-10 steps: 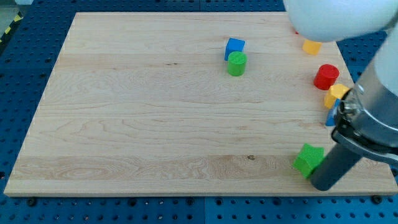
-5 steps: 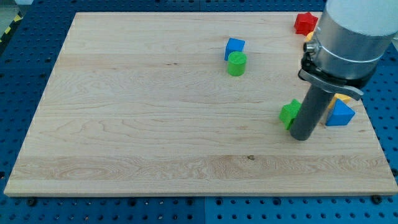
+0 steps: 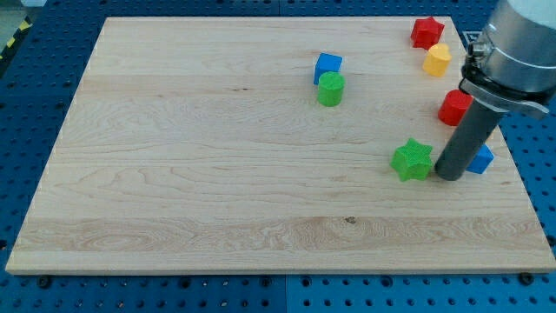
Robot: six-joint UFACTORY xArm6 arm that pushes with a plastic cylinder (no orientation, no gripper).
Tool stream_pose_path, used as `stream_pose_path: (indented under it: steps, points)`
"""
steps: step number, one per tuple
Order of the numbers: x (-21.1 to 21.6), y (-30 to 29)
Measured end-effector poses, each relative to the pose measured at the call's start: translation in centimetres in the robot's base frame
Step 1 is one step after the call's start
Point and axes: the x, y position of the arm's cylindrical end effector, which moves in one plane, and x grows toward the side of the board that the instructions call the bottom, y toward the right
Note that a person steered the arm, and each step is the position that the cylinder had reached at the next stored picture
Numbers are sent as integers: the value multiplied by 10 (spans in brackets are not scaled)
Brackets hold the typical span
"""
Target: Place the green star vertically below the green circle
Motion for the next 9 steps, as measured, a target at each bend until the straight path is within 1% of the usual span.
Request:
stream_pose_path:
  steps: [3, 8, 9]
  points:
    - [-10, -71]
    - [-11, -179]
    - [-29, -175]
